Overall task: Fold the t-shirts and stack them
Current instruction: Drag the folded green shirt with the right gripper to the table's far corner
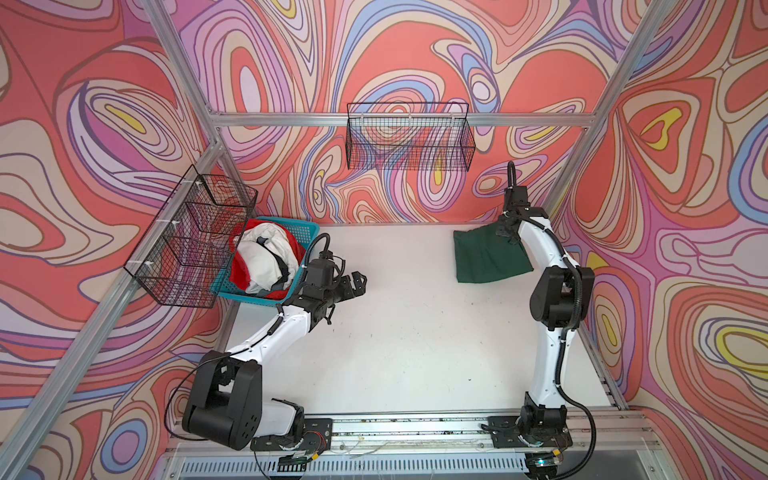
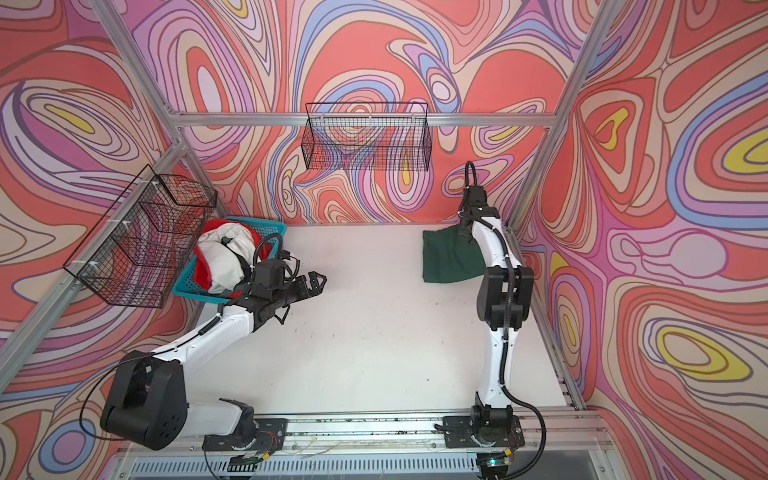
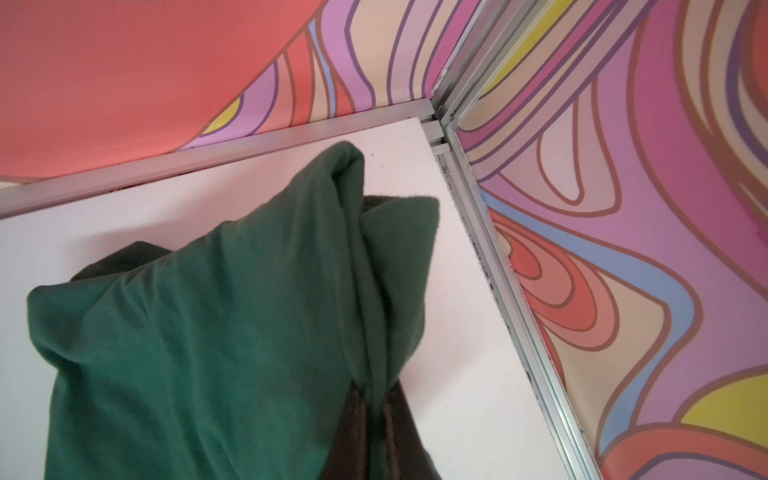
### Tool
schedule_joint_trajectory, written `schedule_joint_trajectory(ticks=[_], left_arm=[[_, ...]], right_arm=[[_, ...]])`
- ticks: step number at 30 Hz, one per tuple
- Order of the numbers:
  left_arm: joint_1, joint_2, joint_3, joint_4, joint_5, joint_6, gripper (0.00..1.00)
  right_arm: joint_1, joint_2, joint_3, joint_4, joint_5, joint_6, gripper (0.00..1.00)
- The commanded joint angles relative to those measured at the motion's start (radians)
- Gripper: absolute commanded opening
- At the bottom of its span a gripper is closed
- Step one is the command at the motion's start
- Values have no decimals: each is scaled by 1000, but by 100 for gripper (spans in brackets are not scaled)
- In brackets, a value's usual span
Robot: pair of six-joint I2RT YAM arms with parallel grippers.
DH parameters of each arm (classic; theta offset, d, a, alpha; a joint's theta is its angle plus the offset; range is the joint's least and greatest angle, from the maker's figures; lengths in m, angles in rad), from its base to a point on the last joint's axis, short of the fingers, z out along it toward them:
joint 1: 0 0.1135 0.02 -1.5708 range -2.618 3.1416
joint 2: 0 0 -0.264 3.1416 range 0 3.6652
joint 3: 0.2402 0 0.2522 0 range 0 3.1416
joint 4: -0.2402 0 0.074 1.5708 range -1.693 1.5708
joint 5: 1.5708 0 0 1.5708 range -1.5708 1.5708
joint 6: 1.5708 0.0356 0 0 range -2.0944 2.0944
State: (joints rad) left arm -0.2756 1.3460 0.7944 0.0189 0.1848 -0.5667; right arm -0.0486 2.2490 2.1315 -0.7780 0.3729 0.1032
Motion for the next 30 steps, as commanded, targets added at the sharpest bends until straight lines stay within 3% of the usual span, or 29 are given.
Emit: schedule_joint_trajectory(ticks=[1,5,14,30], left_arm=[[0,-41,-40,89,19,-41,100],[-1,-81,-67,92,16,-52,100],[-2,-99,-51,29,-10,-43,100],[-3,-89,-38,21,5,-51,100]], right_arm=[[-14,44,42,50,44,-56,0],[-29,70,73,51,103,-48,0],[-70,68,60,118,70,-32,0],[-125,121,100,150,112,-43,2]])
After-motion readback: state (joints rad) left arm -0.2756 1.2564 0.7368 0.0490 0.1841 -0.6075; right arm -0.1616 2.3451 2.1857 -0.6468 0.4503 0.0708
